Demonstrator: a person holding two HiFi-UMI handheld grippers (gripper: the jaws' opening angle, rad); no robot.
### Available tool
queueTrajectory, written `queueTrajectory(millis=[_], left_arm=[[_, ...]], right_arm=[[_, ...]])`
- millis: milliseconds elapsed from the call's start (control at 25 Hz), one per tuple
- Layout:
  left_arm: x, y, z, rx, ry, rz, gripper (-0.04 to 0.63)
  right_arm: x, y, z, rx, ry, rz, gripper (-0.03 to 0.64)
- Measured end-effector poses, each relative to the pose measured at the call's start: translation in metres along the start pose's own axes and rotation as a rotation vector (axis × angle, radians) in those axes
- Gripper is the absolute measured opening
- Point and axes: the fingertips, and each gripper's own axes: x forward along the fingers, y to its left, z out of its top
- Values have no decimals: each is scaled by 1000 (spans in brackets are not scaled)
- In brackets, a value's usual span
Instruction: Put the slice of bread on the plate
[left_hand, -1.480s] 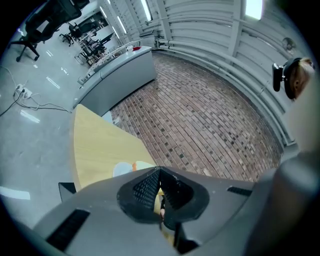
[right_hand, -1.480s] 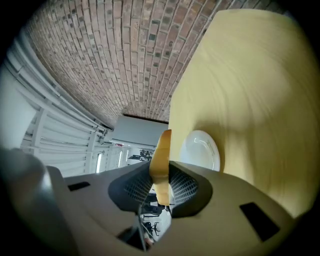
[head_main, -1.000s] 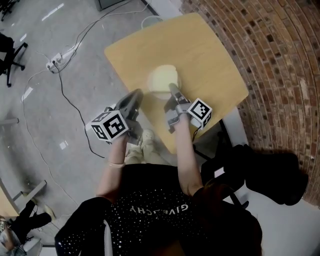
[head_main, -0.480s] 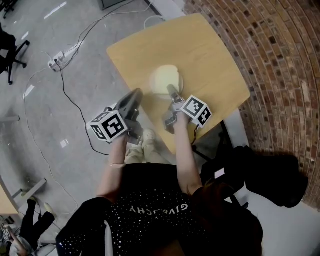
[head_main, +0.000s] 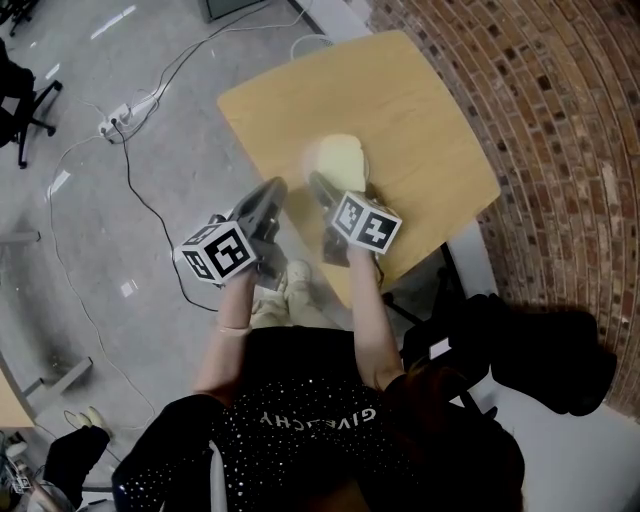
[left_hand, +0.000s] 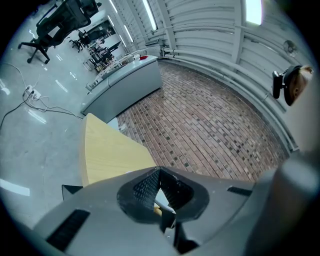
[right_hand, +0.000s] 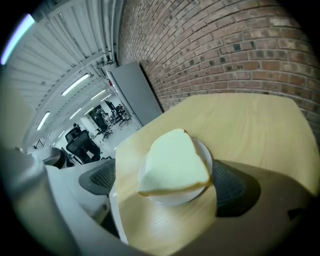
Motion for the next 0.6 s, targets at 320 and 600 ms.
queueTrajectory(millis=[320,600], left_arm=[[4,-8,-5,14,20,-22,11],[9,-32,-23,43,58,-65,11]], right_arm=[[-42,-14,9,181,-90,170,580],[-106,-11,50,685,-350,569,12]])
